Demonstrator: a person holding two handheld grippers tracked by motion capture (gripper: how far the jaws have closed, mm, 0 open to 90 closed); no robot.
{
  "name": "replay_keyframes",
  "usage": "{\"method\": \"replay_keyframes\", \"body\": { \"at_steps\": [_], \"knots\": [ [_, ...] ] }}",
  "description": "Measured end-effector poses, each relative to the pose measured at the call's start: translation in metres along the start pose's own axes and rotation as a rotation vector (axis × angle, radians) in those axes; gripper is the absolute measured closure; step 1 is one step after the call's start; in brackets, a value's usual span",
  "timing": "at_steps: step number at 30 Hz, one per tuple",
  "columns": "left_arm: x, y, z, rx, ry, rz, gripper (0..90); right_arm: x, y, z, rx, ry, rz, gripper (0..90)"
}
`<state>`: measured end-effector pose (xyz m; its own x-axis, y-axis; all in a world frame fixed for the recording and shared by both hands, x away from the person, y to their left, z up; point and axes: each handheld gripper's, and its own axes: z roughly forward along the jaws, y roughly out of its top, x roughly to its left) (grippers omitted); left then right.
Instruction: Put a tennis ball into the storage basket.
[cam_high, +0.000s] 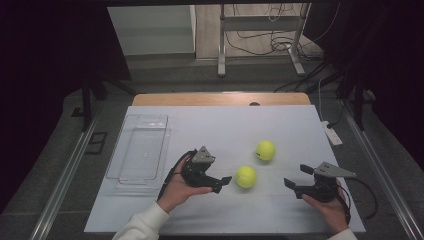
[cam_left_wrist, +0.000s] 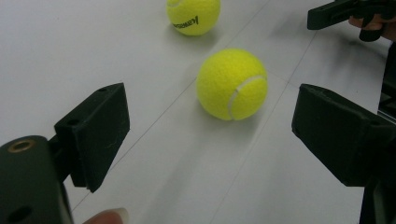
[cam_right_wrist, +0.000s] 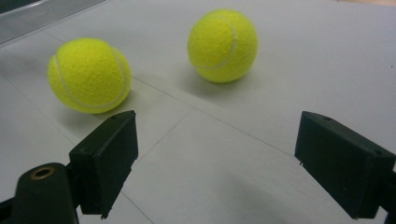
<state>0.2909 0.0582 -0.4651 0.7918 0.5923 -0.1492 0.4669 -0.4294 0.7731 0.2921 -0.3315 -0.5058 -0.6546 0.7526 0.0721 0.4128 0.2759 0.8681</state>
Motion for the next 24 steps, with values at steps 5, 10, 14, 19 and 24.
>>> {"method": "replay_keyframes", "body": {
  "at_steps": [5, 10, 14, 19, 24],
  "knots": [
    [0.0, 0.003, 0.002, 0.01, -0.016, -0.006, 12.4, 0.0, 0.0, 0.0, 0.0, 0.0, -0.001, 13.7],
    [0.002, 0.005, 0.003, 0.007, -0.021, -0.012, 12.1, 0.0, 0.0, 0.0, 0.002, 0.001, -0.002, 13.7],
    [0.003, 0.006, 0.007, 0.011, -0.021, -0.019, 11.7, 0.0, 0.0, 0.001, 0.003, 0.002, -0.002, 13.7],
    [0.003, 0.008, 0.013, 0.025, -0.022, -0.008, 11.5, 0.0, 0.0, 0.0, 0.0, 0.0, -0.001, 13.7],
    [0.003, 0.011, 0.019, 0.033, -0.029, -0.005, 11.4, -0.001, 0.0, 0.001, 0.004, 0.001, -0.004, 13.7]
  ]
}}
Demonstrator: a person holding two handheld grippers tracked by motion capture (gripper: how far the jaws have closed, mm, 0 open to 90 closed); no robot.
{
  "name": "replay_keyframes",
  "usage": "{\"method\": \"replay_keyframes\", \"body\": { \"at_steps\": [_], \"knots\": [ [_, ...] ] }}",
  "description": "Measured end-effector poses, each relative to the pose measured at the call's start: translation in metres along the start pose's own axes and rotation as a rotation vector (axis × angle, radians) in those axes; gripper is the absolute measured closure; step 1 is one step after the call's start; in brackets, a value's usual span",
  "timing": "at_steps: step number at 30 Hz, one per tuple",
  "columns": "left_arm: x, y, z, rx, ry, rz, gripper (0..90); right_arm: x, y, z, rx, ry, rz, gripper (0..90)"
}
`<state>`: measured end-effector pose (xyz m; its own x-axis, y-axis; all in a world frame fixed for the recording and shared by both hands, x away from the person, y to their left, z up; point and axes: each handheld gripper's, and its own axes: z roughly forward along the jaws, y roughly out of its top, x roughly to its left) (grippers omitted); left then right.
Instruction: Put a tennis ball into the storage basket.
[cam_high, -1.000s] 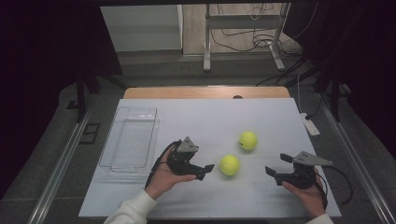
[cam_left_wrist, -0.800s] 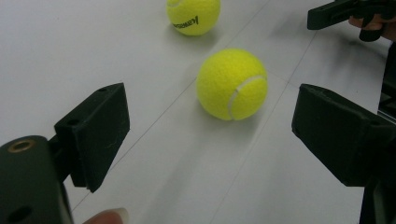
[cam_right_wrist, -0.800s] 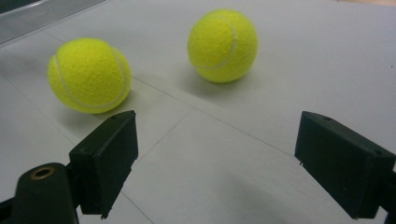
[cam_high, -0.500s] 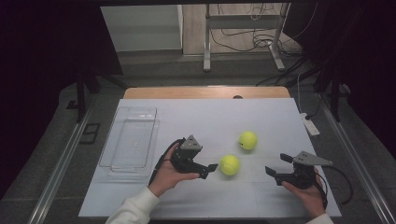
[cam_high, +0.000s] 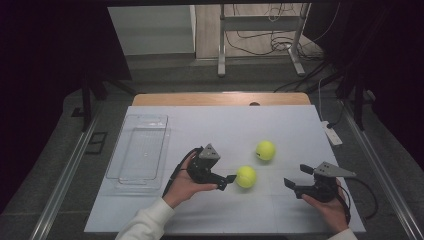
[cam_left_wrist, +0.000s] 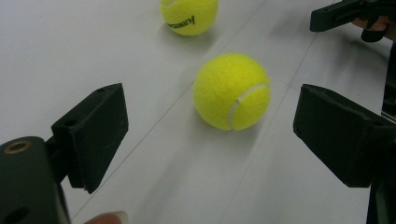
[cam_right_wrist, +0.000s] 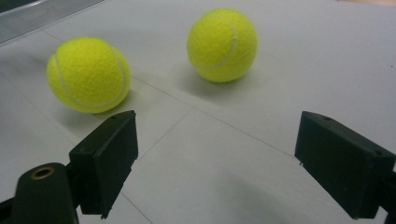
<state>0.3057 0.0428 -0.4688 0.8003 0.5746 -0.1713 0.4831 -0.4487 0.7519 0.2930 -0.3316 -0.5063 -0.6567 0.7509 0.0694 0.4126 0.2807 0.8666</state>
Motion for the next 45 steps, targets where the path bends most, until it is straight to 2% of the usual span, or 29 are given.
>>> {"method": "replay_keyframes", "body": {
  "at_steps": [11, 16, 22, 33, 38, 45],
  "knots": [
    [-0.002, 0.008, 0.011, 0.003, -0.004, 0.007, 9.7, 0.0, 0.0, 0.0, 0.0, 0.0, -0.001, 13.7],
    [-0.005, 0.01, 0.017, 0.016, 0.0, 0.019, 8.9, 0.0, 0.0, 0.0, -0.002, -0.001, -0.001, 13.7],
    [-0.006, 0.013, 0.023, 0.035, -0.023, 0.02, 7.5, 0.0, 0.0, 0.0, -0.002, 0.0, -0.002, 13.7],
    [-0.01, 0.018, 0.034, 0.052, -0.027, 0.038, 6.7, 0.0, 0.0, -0.001, -0.002, 0.001, -0.002, 13.7],
    [-0.012, 0.019, 0.041, 0.084, -0.036, 0.051, 6.9, 0.0, 0.0, -0.001, -0.003, 0.001, -0.001, 13.7],
    [-0.013, 0.021, 0.046, 0.09, -0.045, 0.059, 6.9, 0.0, -0.001, 0.001, 0.005, 0.0, -0.001, 13.5]
  ]
}}
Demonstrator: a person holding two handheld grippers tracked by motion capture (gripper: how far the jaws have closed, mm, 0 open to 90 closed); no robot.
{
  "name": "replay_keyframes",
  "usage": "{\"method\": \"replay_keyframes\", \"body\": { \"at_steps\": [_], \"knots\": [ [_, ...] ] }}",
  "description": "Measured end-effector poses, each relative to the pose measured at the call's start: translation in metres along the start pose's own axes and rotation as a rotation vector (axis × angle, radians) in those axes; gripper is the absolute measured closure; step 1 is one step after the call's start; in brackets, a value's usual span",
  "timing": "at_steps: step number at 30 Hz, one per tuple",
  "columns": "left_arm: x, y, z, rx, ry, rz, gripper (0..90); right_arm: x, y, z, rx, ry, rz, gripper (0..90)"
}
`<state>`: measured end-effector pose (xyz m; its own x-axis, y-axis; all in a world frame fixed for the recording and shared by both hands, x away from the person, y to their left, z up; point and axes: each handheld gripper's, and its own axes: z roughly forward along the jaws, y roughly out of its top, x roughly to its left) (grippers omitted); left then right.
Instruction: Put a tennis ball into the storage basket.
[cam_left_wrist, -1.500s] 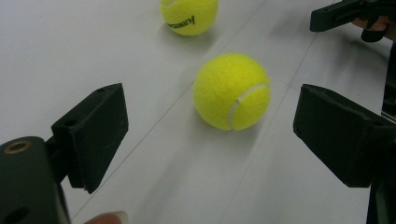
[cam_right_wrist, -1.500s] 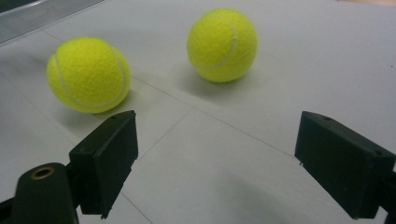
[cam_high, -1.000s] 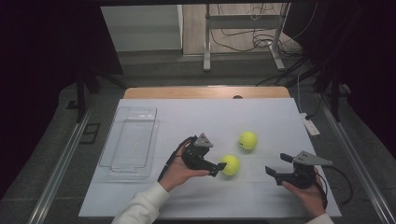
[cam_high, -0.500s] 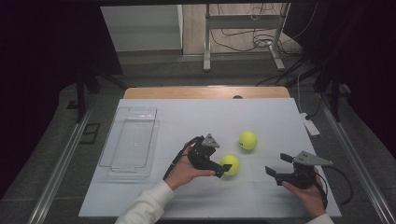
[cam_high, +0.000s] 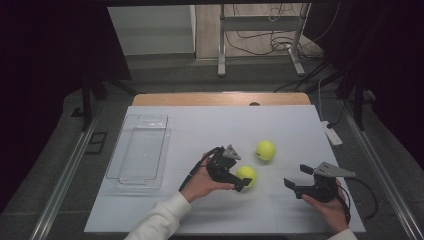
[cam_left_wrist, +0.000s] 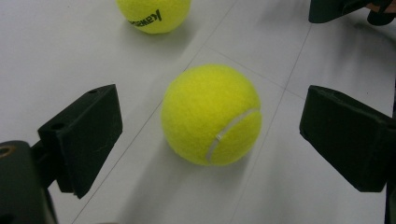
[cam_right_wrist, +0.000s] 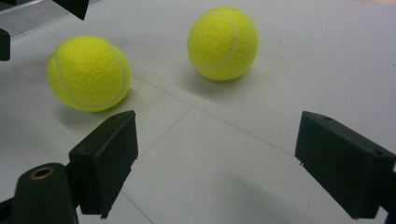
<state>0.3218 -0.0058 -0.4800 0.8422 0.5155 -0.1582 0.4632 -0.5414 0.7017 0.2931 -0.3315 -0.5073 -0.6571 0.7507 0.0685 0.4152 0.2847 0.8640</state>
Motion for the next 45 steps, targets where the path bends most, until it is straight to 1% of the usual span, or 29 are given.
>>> {"method": "replay_keyframes", "body": {
  "at_steps": [5, 8, 11, 17, 25, 31, 34, 35, 37, 41, 42, 43, 45],
  "knots": [
    [0.001, 0.001, 0.006, 0.016, -0.011, 0.002, 7.3, 0.001, 0.0, 0.0, 0.004, -0.004, -0.011, 13.5],
    [-0.001, 0.002, 0.008, 0.019, -0.014, 0.006, 7.7, 0.001, 0.0, -0.002, -0.005, -0.001, -0.008, 13.5],
    [-0.002, 0.003, 0.014, 0.03, -0.02, 0.013, 7.7, 0.001, 0.0, -0.001, -0.003, 0.001, -0.009, 13.5],
    [-0.002, 0.004, 0.023, 0.055, -0.016, 0.023, 7.7, 0.001, 0.0, -0.001, -0.002, 0.001, -0.012, 13.5],
    [-0.002, 0.004, 0.031, 0.075, -0.022, 0.023, 8.3, 0.001, 0.0, -0.002, -0.001, 0.001, -0.011, 13.5],
    [-0.002, 0.003, 0.036, 0.1, -0.001, 0.029, 10.3, 0.0, 0.0, -0.002, -0.001, -0.003, -0.007, 13.5],
    [-0.003, 0.002, 0.037, 0.104, -0.003, 0.033, 11.2, 0.0, 0.0, -0.002, 0.0, -0.002, -0.009, 13.5],
    [-0.003, 0.002, 0.038, 0.11, 0.001, 0.04, 12.2, 0.0, 0.0, -0.002, -0.004, 0.0, -0.008, 13.5],
    [-0.003, 0.001, 0.039, 0.113, 0.0, 0.04, 13.0, 0.0, 0.0, -0.003, -0.003, -0.002, -0.01, 13.5],
    [-0.004, 0.001, 0.041, 0.124, 0.012, 0.048, 18.3, -0.001, 0.0, -0.003, -0.006, -0.001, -0.007, 13.5],
    [-0.005, 0.001, 0.042, 0.125, 0.023, 0.048, 19.4, -0.001, 0.0, -0.003, -0.007, -0.002, -0.006, 13.6],
    [-0.005, 0.0, 0.043, 0.124, 0.042, 0.048, 21.8, -0.001, -0.001, -0.003, -0.007, -0.003, -0.006, 13.6],
    [-0.005, 0.0, 0.043, 0.122, 0.035, 0.046, 24.7, -0.001, -0.001, -0.004, -0.007, -0.003, -0.006, 13.6]
  ]
}}
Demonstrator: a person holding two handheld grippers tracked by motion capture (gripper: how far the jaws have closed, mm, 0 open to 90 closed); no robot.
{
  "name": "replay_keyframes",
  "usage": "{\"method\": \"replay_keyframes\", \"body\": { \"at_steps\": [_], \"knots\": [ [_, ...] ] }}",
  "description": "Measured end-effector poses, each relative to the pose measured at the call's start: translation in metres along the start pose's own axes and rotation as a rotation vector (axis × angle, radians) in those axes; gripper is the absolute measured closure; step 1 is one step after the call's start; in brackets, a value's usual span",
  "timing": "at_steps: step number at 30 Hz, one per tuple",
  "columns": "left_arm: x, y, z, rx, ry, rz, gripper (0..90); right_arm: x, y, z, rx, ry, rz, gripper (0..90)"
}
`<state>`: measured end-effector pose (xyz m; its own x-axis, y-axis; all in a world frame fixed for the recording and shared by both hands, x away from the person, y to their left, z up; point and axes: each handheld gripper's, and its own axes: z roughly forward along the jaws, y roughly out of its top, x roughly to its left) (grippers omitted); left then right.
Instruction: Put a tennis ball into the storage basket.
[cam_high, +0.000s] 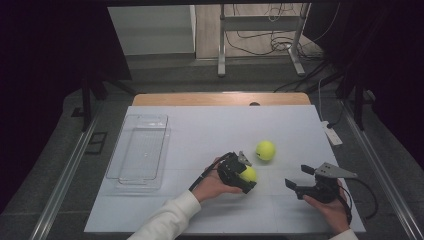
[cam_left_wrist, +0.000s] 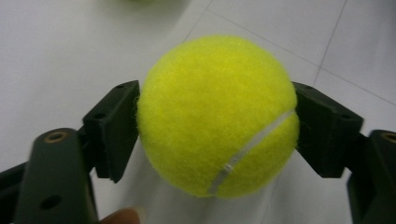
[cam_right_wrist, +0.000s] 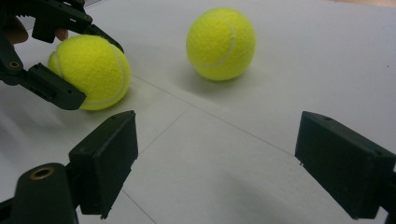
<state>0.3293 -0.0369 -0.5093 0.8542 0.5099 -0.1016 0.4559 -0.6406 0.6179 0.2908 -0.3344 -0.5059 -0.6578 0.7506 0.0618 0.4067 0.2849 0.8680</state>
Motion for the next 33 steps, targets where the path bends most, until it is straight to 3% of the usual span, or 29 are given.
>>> {"method": "replay_keyframes", "body": {
  "at_steps": [11, 33],
  "knots": [
    [-0.004, -0.001, -0.008, -0.034, 0.021, 0.042, 27.0, 0.0, 0.0, -0.001, -0.001, -0.004, -0.002, 13.6],
    [0.006, -0.002, -0.038, -0.133, 0.017, 0.019, 27.1, 0.001, 0.0, -0.003, -0.007, -0.008, -0.004, 13.6]
  ]
}}
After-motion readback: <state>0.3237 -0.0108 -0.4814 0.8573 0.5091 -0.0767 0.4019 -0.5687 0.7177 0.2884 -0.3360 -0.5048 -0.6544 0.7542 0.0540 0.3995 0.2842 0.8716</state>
